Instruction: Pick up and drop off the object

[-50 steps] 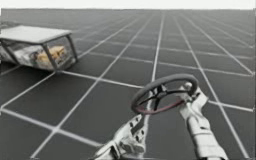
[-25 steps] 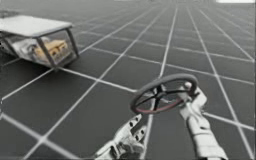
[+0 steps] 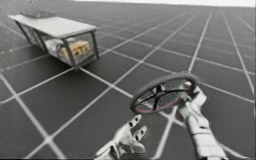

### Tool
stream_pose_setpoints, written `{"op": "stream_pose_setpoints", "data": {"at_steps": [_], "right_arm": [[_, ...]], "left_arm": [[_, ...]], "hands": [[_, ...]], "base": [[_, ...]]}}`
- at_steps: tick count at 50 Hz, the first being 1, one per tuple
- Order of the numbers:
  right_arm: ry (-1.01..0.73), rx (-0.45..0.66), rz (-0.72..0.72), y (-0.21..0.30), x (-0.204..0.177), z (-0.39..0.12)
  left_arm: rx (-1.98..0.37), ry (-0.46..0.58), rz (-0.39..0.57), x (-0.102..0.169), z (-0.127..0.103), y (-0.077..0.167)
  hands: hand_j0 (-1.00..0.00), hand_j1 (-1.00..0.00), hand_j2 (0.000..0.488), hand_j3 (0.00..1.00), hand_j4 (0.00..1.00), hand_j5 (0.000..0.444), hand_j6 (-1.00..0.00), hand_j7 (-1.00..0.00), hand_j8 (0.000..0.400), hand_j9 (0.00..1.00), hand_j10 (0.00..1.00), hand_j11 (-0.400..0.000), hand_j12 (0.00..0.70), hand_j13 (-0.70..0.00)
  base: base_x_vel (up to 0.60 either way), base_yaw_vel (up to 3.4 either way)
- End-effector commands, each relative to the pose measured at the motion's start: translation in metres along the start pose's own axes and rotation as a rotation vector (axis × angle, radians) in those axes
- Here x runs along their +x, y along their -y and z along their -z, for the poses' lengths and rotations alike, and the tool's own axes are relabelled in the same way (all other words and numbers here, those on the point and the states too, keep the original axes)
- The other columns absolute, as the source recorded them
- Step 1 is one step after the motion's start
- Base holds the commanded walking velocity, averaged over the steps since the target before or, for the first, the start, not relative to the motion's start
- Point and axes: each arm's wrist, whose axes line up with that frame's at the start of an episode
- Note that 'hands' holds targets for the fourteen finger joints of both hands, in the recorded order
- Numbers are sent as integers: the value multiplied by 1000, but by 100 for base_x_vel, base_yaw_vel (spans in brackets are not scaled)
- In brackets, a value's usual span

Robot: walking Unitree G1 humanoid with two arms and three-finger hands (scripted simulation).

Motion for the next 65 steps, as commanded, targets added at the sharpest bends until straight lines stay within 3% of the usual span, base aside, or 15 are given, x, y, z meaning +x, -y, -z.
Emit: {"op": "stream_pose_setpoints", "data": {"at_steps": [1, 65], "right_arm": [[12, 28, 5, 5, 2, -6], [12, 28, 5, 5, 2, -6]], "left_arm": [[18, -3, 7, 2, -2, 5], [18, -3, 7, 2, -2, 5]], "hands": [[0, 0, 0, 1000, 1000, 0, 0, 0, 0, 1000, 1000, -400, 0, -700], [0, 0, 0, 1000, 1000, 0, 0, 0, 0, 1000, 1000, -400, 0, -700]], "base": [[40, 38], [46, 27]]}}
